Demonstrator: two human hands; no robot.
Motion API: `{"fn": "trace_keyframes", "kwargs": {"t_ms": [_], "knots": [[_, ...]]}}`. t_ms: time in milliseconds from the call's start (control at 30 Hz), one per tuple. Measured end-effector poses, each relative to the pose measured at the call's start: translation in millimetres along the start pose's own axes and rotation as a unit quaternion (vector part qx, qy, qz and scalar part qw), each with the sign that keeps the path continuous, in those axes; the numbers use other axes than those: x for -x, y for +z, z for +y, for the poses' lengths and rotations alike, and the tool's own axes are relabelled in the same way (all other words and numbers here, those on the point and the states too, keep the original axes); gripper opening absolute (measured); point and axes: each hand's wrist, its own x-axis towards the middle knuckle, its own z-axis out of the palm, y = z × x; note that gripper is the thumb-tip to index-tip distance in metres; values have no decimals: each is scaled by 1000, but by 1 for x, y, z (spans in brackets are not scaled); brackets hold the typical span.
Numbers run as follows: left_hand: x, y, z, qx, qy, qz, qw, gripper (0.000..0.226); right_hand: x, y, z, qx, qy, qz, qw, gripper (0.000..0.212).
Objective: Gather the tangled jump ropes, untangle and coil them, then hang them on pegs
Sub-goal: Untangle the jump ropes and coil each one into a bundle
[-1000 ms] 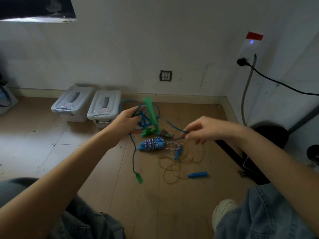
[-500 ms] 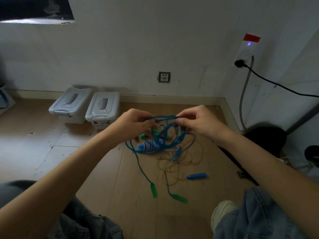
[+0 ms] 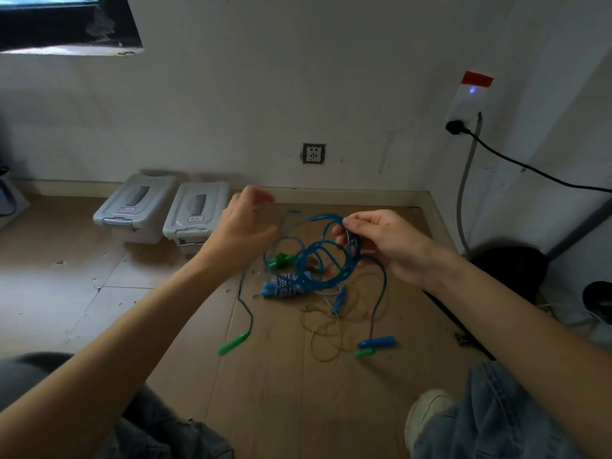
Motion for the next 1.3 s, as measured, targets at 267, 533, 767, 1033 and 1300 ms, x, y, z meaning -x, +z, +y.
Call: {"fn": "trace_keyframes", "kwargs": {"t_ms": [267,533,767,1033,1300], "knots": [[24,23,17,-45,162,-115,979,23,-4,7,0,-216,17,-25,976,23],[8,9,-2,42,-10,-70,997,9,-3,-7,7,-93,36,109,989,15],[8,-10,17,338,-106,-24,935,15,1,-10,13,339,151,-16,928,18],[8,-3,32,471,-73,-130,869,26,-4,11,14,249,-81,-143,954,46],[6,-2,2,4,-18,-216,976,16,-10,-10,-13,-193,-73,-25,978,23]]}}
